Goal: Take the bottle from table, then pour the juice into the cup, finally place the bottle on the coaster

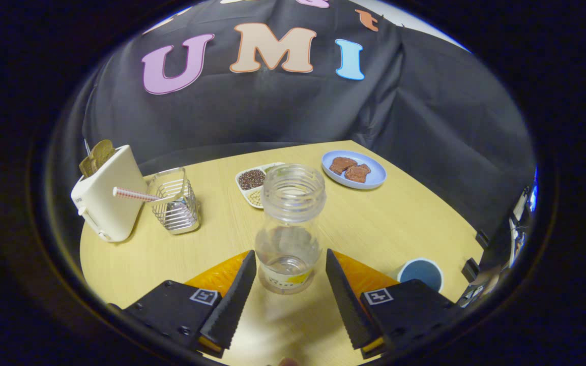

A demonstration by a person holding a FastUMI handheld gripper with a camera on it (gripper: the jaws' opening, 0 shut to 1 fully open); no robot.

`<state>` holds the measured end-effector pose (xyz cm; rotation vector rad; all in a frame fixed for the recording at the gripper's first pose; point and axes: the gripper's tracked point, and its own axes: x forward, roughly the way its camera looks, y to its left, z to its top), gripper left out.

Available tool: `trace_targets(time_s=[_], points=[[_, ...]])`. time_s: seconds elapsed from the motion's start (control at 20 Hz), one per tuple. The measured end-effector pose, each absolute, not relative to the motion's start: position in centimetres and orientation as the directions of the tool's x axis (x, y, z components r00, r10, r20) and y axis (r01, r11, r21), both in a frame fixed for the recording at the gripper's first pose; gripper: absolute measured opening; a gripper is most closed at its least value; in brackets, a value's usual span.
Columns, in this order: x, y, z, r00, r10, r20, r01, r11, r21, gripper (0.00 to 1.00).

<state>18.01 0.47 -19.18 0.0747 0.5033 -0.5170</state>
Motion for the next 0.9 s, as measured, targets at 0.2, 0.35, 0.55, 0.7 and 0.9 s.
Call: trace_targets(time_s=[0.2, 0.35, 0.55, 0.7, 0.9], points=[[16.2, 1.8, -16.7, 0.809, -0.397, -0.434, 0.426, 0.904, -0.033, 0.88], [14.3, 2.7, -13.6, 0.862, -0.340, -0.376, 0.363, 0.932, -0.009, 0.88], [11.5, 3.4, -9.1, 0.911, -0.283, -0.300, 0.283, 0.958, -0.043, 0.88], [9.9, 4.9, -6.7, 0.947, -0.201, -0.251, 0.194, 0.980, -0.054, 0.88], [7.3, 5.8, -4.4, 0.968, -0.145, -0.204, 0.135, 0.989, -0.060, 0.88]])
